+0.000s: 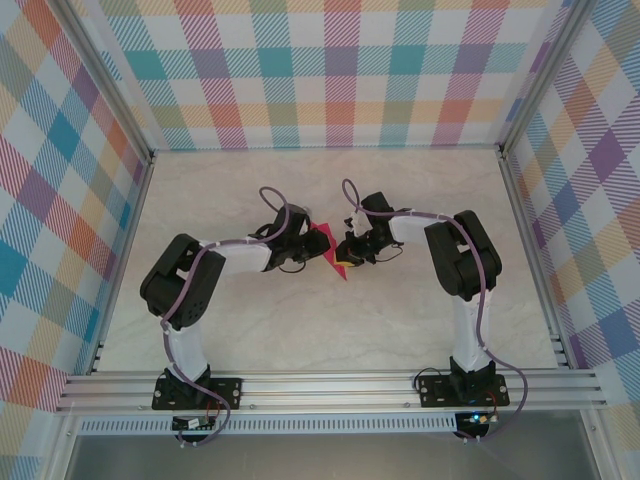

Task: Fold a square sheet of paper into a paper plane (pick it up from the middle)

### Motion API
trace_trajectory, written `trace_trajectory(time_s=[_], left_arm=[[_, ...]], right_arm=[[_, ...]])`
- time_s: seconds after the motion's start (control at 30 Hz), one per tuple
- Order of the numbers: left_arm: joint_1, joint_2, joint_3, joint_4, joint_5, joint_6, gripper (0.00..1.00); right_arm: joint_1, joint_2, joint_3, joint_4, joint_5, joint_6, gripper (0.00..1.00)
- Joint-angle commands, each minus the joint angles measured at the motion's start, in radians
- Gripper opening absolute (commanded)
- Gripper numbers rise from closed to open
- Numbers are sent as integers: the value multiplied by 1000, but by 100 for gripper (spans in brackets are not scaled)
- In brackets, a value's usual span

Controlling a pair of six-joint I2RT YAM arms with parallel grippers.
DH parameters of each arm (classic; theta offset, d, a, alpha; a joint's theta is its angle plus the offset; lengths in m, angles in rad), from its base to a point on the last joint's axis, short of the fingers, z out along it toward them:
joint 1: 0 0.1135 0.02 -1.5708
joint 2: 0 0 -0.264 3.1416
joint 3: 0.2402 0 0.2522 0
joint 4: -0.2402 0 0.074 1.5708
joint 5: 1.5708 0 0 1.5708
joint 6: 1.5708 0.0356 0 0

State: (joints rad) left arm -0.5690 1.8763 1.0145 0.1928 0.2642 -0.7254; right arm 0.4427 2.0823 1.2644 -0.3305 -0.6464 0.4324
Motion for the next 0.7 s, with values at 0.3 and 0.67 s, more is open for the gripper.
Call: trace_trajectory(time_s=[0.3,0.67], left_arm=[[-8,83,47,-65,-50,-9,14],[-8,112,72,-174,-104,-18,13]], right_arm=[[4,6,19,-54,19,-24,6],[-3,-132,-14,-15,30,41,27]])
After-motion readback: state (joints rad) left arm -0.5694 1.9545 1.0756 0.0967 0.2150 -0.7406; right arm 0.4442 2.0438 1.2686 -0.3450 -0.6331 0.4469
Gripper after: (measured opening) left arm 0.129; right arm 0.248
